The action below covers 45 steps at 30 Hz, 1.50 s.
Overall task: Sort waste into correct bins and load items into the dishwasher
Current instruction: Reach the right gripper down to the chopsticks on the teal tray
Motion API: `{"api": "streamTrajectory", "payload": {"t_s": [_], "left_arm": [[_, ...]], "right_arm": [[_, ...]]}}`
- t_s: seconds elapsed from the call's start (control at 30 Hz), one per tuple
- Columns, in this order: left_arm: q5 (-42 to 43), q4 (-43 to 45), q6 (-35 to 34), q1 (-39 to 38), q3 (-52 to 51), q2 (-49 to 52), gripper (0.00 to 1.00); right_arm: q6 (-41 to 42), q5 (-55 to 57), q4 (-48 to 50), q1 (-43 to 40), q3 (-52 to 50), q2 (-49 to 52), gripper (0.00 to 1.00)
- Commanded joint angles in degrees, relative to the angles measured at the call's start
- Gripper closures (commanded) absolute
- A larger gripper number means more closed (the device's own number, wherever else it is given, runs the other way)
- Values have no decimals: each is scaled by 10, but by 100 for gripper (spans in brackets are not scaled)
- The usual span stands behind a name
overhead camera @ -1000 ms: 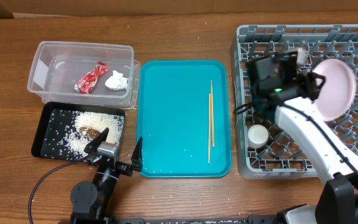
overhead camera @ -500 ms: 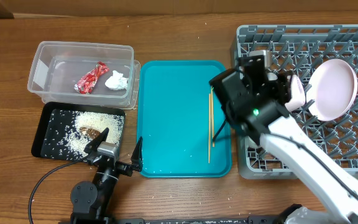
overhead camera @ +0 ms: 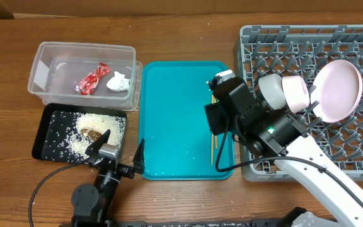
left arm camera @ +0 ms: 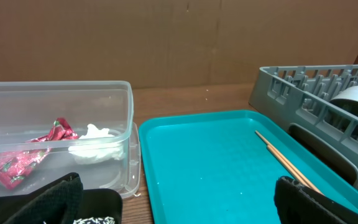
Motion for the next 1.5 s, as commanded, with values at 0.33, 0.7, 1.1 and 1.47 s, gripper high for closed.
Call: {"api": "streamTrajectory", "payload": {"t_s": [0.33,0.7,1.1,1.47], "left_arm": [[9,2,11,3,-3,-7,0],[9,2,11,3,-3,-7,0],[9,1,11,3,-3,-7,0],[9,2,11,3,-3,-7,0]], "right_arm": [[19,10,50,-3,-31,244,52],[14,-46,90,-63,-31,288,57],[-35,-77,70,-63,-30,301,57],[-89,-28,33,-44,-10,293,65]]}}
